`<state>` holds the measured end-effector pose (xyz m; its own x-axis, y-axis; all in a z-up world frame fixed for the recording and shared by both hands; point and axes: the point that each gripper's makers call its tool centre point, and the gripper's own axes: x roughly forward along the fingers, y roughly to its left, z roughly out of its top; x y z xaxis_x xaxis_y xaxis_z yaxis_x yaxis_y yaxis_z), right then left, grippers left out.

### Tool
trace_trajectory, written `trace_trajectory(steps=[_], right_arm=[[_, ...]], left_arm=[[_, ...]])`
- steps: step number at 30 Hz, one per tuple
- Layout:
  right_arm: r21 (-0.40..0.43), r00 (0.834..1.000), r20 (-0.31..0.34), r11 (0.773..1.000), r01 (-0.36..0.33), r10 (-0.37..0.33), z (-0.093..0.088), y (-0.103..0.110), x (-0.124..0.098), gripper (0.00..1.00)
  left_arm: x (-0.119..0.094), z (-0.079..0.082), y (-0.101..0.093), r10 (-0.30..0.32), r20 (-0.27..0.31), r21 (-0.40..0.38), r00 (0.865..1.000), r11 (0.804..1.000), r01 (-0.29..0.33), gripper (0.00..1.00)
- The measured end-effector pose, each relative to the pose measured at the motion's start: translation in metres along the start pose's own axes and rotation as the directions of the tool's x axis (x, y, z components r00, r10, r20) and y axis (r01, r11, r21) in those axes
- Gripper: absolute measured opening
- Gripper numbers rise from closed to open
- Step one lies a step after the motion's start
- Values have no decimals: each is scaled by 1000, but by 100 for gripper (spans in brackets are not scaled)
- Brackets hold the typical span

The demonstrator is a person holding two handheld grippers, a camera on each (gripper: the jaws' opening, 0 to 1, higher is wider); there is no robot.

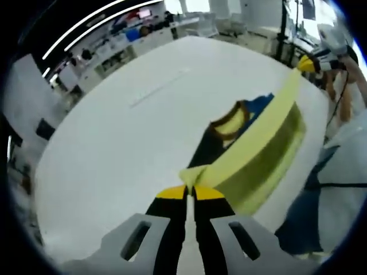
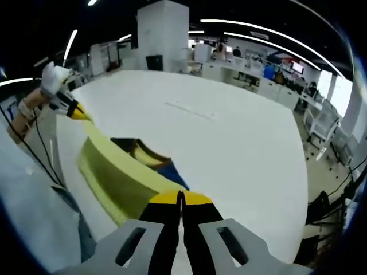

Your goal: Fold the garment on the visible template until the final outline fits inside the template.

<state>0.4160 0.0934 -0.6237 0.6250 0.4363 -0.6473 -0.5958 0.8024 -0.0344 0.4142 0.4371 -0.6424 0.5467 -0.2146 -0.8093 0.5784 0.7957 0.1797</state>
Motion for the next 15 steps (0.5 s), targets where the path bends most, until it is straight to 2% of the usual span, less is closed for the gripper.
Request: trace_trajectory(steps=[15], right_arm=[[39,999,-46,999,-3,5,-19,-23,42,1]], left_arm=[[40,-5,5,-59,-18,-71,998,996,58,0]])
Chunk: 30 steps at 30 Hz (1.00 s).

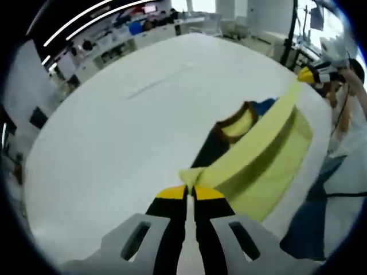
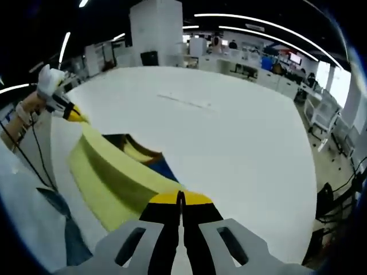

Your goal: Fold the garment on the visible template until the final outline fits inside the template.

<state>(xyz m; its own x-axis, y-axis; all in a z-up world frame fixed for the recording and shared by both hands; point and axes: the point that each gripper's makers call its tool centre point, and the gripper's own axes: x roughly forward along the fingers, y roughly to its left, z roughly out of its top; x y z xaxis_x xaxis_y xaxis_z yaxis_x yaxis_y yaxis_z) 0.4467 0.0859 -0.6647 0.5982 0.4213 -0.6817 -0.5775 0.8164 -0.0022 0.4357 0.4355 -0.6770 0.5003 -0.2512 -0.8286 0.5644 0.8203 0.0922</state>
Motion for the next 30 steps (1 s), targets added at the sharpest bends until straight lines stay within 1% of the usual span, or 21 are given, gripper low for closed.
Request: trace_trajectory(steps=[2,5,13,16,18,20,21,24,30], right_arm=[[1,1000,-4,1000,0,0,-1,-1,4,1],[3,1000,-9,1000,6,-6,-2,-4,10,1],[19,1000,-18,1000,8,-8,-5,-9,22,1],[30,1000,-20,1000,7,-7,-7,-11,28,1],[29,1000,-24,1000,9,-8,-8,-12,32,1],[28,999,-33,1000,13,-12,-10,-14,36,1],[26,999,-33,1000,17,-16,-11,-15,38,1],[35,999,-38,999,16,-15,-13,-16,41,1],[82,999,-32,996,17,-15,-16,-21,50,1]], left_arm=[[4,-3,0,-15,-15,-7,1000,1000,15,0],[10,0,3,-25,6,-45,1000,999,25,0],[24,-2,8,-34,-4,-63,999,997,33,0],[30,-3,9,-37,1,-76,999,996,37,0],[33,-3,11,-37,9,-86,999,996,38,0],[37,2,13,-34,47,-120,998,992,39,0],[39,2,13,-41,51,-145,998,988,48,0],[44,-2,14,-42,35,-144,999,989,46,0],[53,-9,15,-59,30,-187,998,980,63,0]])
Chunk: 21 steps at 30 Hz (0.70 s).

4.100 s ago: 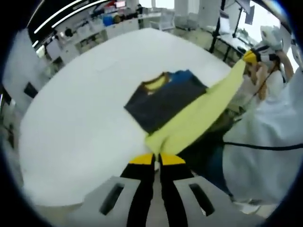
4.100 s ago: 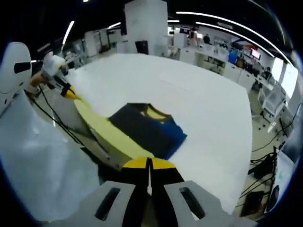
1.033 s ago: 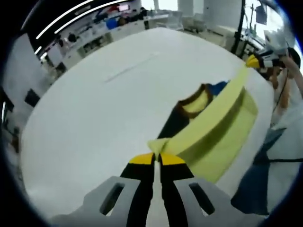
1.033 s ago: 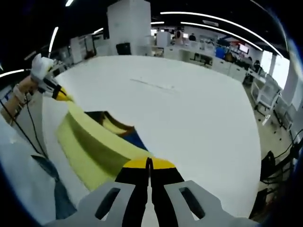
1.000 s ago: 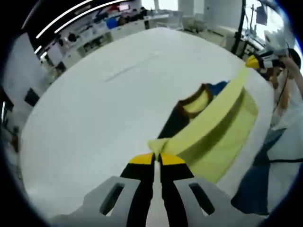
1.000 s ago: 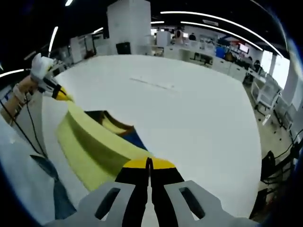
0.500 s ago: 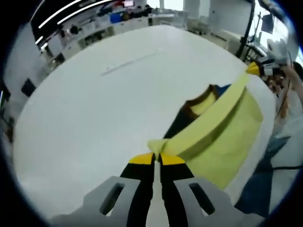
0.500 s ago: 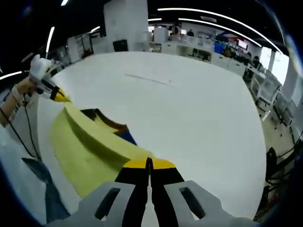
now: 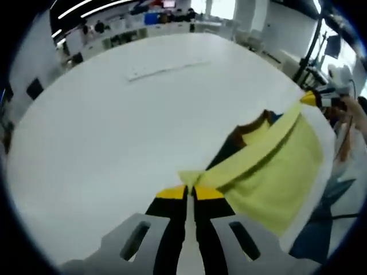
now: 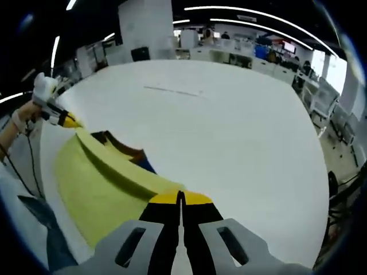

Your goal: Fold the garment on the visible template until the final outline fits inside the template.

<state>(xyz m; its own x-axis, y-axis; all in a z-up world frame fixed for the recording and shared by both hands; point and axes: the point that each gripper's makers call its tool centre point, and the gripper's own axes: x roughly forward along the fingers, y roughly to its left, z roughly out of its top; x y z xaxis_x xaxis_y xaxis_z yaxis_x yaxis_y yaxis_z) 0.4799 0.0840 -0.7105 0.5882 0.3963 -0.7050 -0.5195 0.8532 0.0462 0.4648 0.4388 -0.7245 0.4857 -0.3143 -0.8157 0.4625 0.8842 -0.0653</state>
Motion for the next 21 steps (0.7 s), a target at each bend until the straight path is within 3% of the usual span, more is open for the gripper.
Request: trace_trajectory(steps=[21], right_arm=[[36,999,-51,999,-7,9,-16,-7,26,1]], left_arm=[[22,-14,6,-21,-37,-67,999,998,19,0]])
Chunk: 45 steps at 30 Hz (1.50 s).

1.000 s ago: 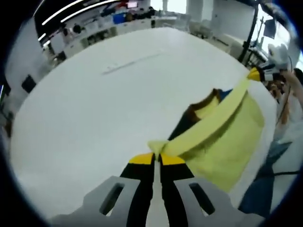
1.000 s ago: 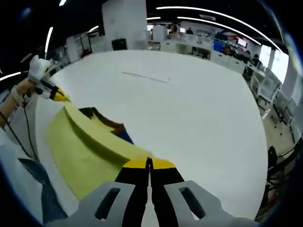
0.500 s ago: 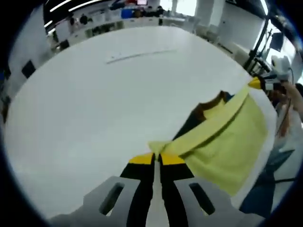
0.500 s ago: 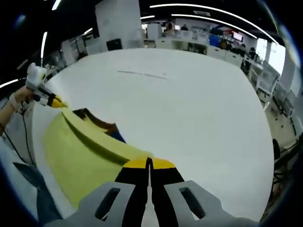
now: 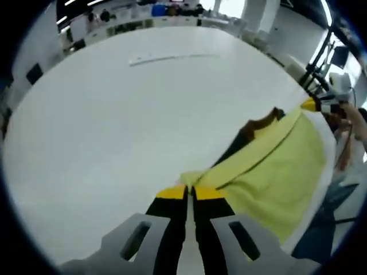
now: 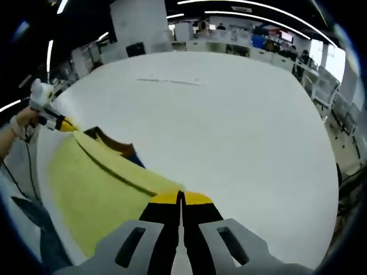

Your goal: Fold the garment on the visible template until the final outline fits inside the template.

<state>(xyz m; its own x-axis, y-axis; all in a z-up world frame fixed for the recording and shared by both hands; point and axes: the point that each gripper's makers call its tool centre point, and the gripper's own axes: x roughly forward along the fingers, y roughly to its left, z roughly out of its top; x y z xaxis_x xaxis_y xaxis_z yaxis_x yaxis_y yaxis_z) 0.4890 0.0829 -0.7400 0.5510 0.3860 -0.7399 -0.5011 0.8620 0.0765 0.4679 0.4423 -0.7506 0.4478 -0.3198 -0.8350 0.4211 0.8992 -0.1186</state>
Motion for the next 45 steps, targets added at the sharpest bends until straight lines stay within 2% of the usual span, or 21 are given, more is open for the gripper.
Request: trace_trajectory(steps=[8,17,21,30,45], right_arm=[[10,1000,-12,1000,3,-3,-5,1,4,1],[8,1000,14,1000,11,-11,-2,2,2,2],[-2,999,25,999,44,-44,0,-3,0,1],[0,998,38,998,57,-57,0,-3,-5,1],[22,994,78,997,79,-80,1,-3,-18,12]], left_arm=[[4,-3,2,-2,-6,-12,1000,1000,2,0],[3,-4,3,5,4,-9,1000,1000,-5,4],[0,-4,6,18,11,-6,1000,1000,-18,7],[-9,-1,8,38,31,13,999,999,-39,9],[-27,6,4,58,80,36,995,997,-61,13]])
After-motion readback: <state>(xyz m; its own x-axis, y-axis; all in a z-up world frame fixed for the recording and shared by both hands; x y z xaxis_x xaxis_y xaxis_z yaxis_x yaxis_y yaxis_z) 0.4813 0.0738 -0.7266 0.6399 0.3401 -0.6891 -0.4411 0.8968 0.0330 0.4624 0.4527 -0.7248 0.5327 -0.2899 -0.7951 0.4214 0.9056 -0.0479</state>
